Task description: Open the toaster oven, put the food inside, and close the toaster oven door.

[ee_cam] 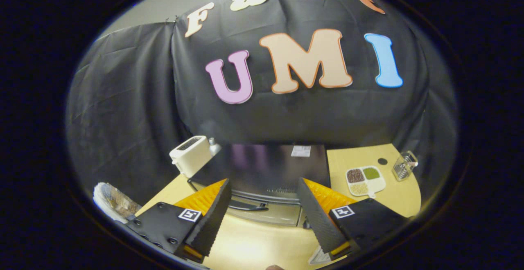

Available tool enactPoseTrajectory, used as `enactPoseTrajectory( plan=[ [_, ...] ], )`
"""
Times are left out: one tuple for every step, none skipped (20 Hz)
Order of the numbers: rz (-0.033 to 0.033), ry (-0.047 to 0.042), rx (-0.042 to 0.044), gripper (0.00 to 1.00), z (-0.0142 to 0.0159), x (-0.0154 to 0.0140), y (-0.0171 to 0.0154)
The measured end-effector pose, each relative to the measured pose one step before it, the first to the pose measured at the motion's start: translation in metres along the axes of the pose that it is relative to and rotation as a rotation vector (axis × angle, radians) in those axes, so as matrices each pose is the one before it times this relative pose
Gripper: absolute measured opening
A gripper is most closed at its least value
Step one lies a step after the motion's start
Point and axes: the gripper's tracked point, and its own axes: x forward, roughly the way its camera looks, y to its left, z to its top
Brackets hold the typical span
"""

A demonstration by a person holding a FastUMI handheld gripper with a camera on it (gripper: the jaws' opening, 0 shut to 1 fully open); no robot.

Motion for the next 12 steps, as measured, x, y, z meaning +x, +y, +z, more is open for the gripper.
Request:
enactPoseTrajectory(
  plan=[
    [0.00013, -0.03371, -0.00545, 0.99, 0.01525, -0.00382, 0.00011],
    [-0.00034, -0.03733, -0.00596, 0.99, 0.0167, -0.00377, 0.00025],
    [-0.00177, -0.0402, -0.0084, 0.99, 0.0185, -0.00431, -0.00024],
    [-0.00251, -0.04423, -0.00703, 0.99, 0.02116, -0.00437, -0.00105],
    [-0.00126, -0.04492, -0.00571, 0.99, 0.02022, -0.00309, -0.00077],
    [-0.00268, -0.03923, -0.00805, 0.99, 0.01928, -0.00399, -0.0009],
    [-0.00839, -0.0342, -0.0091, 0.99, 0.01776, -0.00341, -0.00305],
    [-0.00573, -0.02801, -0.01034, 0.99, 0.01676, -0.00403, -0.00409],
    [-0.00545, -0.01943, -0.00812, 0.99, 0.01419, 0.00024, -0.0021],
    [-0.00979, -0.01704, -0.00906, 0.99, 0.01302, -0.00143, -0.00397],
    [-0.0059, -0.01846, -0.00541, 0.99, 0.0118, -0.0028, -0.0055],
    [-0.00631, -0.01187, -0.00057, 0.99, 0.01121, -0.00149, -0.00385]
  ],
)
